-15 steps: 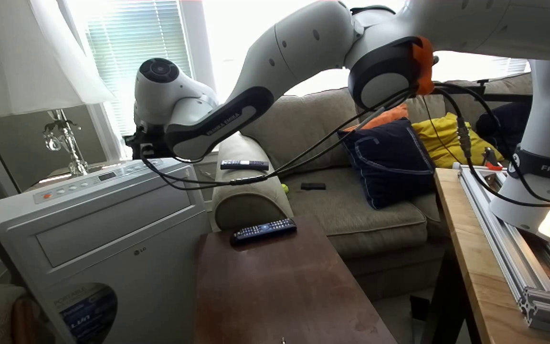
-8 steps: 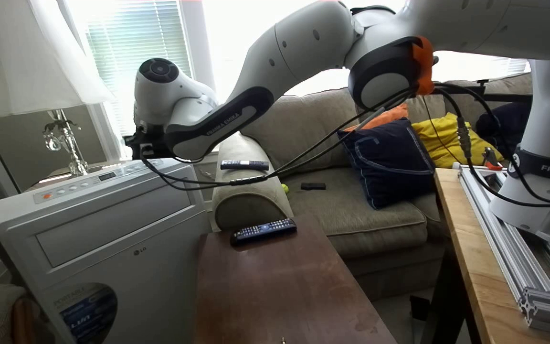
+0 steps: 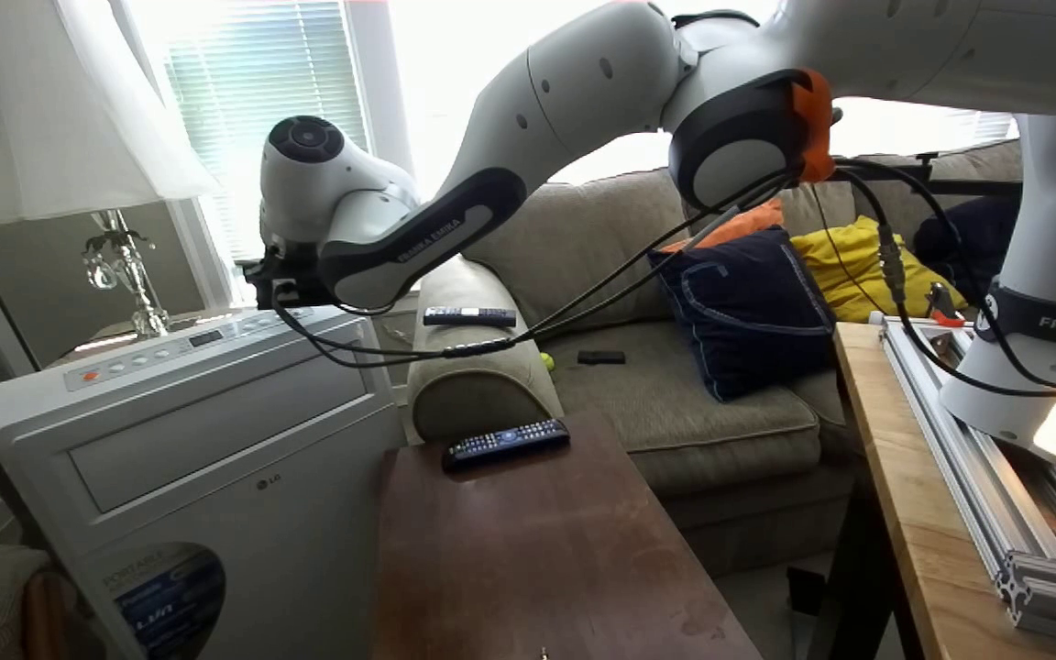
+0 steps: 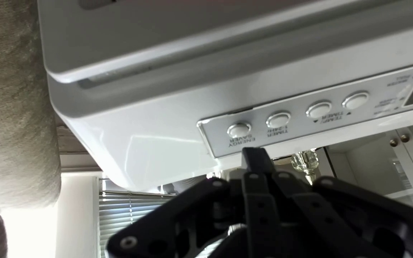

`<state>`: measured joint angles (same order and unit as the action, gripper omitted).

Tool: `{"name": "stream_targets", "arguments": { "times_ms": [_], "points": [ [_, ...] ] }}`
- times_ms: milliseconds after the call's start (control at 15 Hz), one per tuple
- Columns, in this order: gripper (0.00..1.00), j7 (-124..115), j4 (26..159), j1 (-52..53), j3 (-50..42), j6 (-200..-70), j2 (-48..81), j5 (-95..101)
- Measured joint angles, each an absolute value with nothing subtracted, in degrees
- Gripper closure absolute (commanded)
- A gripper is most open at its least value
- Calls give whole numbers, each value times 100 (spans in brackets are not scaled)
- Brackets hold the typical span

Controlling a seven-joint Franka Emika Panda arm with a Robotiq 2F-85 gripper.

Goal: Press the button on the far right side of the air conditioner.

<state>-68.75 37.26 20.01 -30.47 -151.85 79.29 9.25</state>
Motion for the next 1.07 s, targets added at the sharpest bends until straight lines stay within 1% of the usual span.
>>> {"name": "stream_targets", "arguments": {
  "times_ms": [1067],
  "points": [
    [100, -6749, 3831, 2047, -2999, -14966, 7765, 925]
  ]
}}
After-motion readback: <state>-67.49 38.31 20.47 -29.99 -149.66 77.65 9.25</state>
